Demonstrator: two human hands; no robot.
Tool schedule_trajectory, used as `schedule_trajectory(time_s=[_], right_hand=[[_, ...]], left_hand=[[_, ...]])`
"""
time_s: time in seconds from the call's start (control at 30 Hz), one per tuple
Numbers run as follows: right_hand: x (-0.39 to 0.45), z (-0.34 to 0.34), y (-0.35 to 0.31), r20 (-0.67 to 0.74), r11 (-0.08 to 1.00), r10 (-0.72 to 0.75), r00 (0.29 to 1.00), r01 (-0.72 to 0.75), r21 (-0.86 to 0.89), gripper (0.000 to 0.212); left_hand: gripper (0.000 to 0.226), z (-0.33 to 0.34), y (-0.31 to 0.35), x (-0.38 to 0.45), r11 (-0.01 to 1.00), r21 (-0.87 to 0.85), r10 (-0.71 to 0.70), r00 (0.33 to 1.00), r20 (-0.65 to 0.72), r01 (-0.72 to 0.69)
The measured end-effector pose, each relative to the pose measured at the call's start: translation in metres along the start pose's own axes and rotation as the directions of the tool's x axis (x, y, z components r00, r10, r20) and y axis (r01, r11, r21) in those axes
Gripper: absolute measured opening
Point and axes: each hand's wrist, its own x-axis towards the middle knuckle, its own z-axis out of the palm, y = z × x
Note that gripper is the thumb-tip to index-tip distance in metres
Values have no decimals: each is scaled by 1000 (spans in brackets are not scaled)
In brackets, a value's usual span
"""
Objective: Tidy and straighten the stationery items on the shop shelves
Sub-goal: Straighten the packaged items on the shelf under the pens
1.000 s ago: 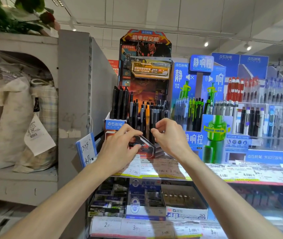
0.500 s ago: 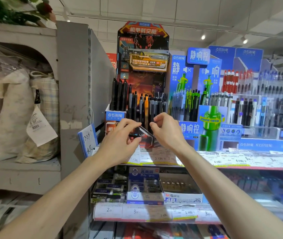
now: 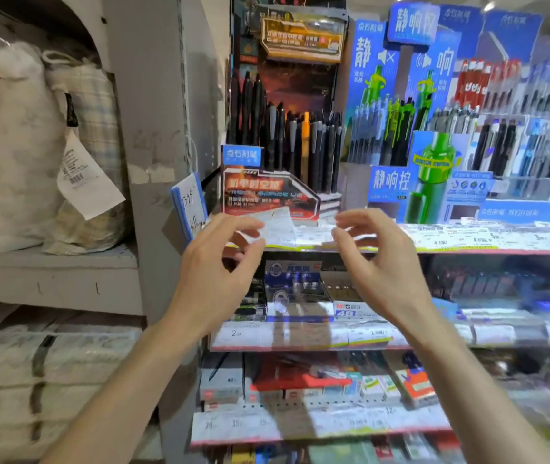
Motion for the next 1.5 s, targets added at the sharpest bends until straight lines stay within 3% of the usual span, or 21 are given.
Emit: schedule_trajectory(time_s=[0.17, 0.3, 0.4, 0.6, 0.8, 0.93, 1.07, 1.13, 1.2, 1.5], right_hand=[[-60, 2, 19, 31, 993, 114, 993, -114, -28, 7], [-99, 5, 49, 69, 957, 276, 959, -266, -117, 7], [-109, 4, 69, 76, 939, 315, 946, -299, -171, 7], [-91, 5, 106, 132, 944, 297, 946, -270, -191, 8], [-49, 18, 142, 249, 972, 142, 958, -88, -217, 4], [-24, 29, 150, 392, 950, 169, 904, -42, -310, 19], [-7, 33, 149, 583, 921, 275, 764, -34, -389, 42], [0, 36, 150, 638, 941, 230, 735, -2, -337, 29], [6, 41, 152, 640, 963, 144, 755, 42, -266, 9], [28, 66, 146, 713, 939, 202, 671, 74, -336, 14]], left_hand=[[16, 4, -31, -46, 994, -35, -101, 994, 52, 103], [17, 17, -58, -75, 978, 14, -207, 974, 88, 206], [19, 28, -68, -86, 969, 64, -243, 965, 103, 237], [19, 54, -75, -80, 954, 153, -275, 956, 100, 259], [19, 80, -82, -62, 899, 395, -232, 970, 65, 189], [29, 91, -86, -60, 812, 550, -300, 948, 104, 196], [35, 95, -88, -59, 759, 621, -335, 935, 118, 194], [39, 96, -89, -59, 745, 641, -323, 941, 106, 183], [37, 96, -92, -58, 738, 651, -308, 947, 95, 175], [20, 88, -101, -55, 796, 594, -215, 972, 94, 118]])
